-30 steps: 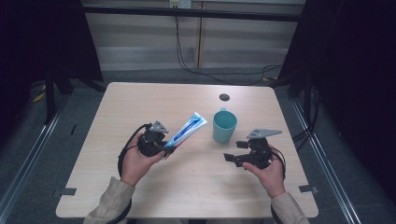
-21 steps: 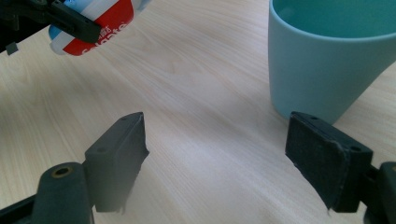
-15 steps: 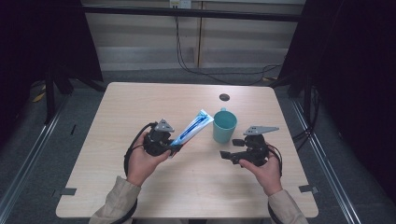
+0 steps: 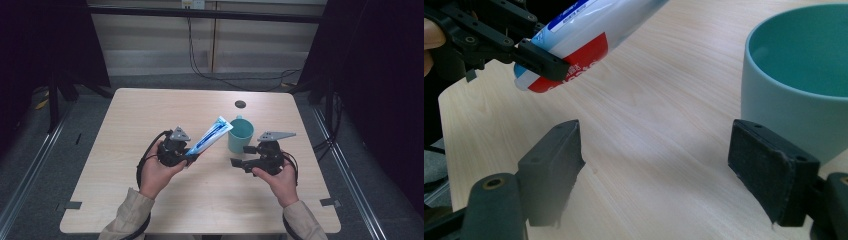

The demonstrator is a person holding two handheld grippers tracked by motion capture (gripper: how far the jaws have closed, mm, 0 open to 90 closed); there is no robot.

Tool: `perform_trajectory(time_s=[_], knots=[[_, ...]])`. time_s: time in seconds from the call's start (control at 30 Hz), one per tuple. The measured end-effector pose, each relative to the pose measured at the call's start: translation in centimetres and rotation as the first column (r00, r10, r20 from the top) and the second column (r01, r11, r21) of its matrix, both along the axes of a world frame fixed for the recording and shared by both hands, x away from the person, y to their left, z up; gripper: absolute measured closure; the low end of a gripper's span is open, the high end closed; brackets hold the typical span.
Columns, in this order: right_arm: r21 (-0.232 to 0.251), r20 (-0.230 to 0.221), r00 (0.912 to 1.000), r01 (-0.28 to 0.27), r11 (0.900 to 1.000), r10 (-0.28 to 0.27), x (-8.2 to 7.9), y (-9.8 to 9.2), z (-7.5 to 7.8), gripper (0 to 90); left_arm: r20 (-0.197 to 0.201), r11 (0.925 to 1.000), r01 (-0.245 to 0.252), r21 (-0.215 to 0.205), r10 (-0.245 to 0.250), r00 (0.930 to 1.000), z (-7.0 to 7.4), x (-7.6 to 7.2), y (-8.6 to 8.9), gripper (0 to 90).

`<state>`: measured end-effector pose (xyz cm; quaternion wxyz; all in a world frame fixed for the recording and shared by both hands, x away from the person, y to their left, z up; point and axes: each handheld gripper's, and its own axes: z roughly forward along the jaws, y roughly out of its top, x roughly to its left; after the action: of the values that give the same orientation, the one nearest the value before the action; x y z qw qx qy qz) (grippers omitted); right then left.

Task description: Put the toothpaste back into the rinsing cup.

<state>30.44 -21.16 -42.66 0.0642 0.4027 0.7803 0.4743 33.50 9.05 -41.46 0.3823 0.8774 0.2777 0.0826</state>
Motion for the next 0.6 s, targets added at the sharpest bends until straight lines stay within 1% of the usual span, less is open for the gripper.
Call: perform_trajectory(time_s=[0.03,0.07,0.17,0.2,0.23,0.3,0.37,0.4,0.43,0.5,0.57,0.6], knots=[[-0.006,0.001,1.0,-0.002,1.0,0.002,0.1,0.1,0.1,21.2,-0.001,1.0,-0.001,-0.008,0.001,1.0,0.0,0.0,-0.1,73.1],[-0.005,-0.002,1.0,-0.002,1.0,0.002,0.2,0.1,0.1,21.2,0.008,0.9999,-0.006,-0.01,0.006,0.9999,0.0,-0.1,-0.2,73.1],[0.004,-0.003,1.0,-0.002,1.0,0.002,0.3,0.1,0.1,21.6,0.003,0.9999,-0.004,-0.014,0.004,1.0,0.0,-0.1,-0.4,73.1],[0.014,-0.012,0.9999,0.0,1.0,0.0,0.4,0.1,0.2,21.7,0.01,1.0,0.0,-0.006,0.0,0.9999,0.1,0.0,-0.5,73.1],[0.02,-0.008,1.0,-0.001,1.0,0.001,0.4,0.2,0.2,22.0,0.009,1.0,0.006,-0.002,-0.006,0.9999,0.1,0.0,-0.8,73.1],[0.016,-0.008,1.0,-0.003,1.0,0.003,0.5,0.2,0.4,22.0,0.008,0.9999,0.009,-0.006,-0.009,0.9999,0.0,0.0,-1.0,73.1],[0.02,-0.005,1.0,-0.003,1.0,0.003,0.5,0.2,0.5,22.0,0.011,0.9999,0.014,0.004,-0.015,0.9998,0.1,0.0,-1.2,73.1],[0.02,-0.005,1.0,-0.003,1.0,0.003,0.5,0.2,0.5,22.0,0.011,0.9999,0.014,0.004,-0.015,0.9998,0.1,0.0,-1.2,73.1],[0.018,-0.003,1.0,-0.003,1.0,0.003,0.5,0.2,0.6,22.0,0.012,0.9999,0.014,-0.006,-0.014,0.9998,0.0,0.0,-1.4,73.1],[0.023,-0.003,1.0,-0.003,1.0,0.004,0.6,0.2,0.8,22.0,0.007,0.9998,0.017,-0.005,-0.017,0.9998,0.0,-0.1,-1.6,73.1],[0.026,-0.004,1.0,-0.006,1.0,0.007,0.7,0.3,0.8,22.0,0.013,0.9998,0.02,0.0,-0.02,0.9997,0.0,-0.1,-1.7,73.1],[0.028,-0.001,1.0,-0.008,1.0,0.008,0.7,0.4,0.8,22.1,0.011,0.9998,0.019,-0.007,-0.019,0.9998,0.0,-0.1,-1.8,73.1]])
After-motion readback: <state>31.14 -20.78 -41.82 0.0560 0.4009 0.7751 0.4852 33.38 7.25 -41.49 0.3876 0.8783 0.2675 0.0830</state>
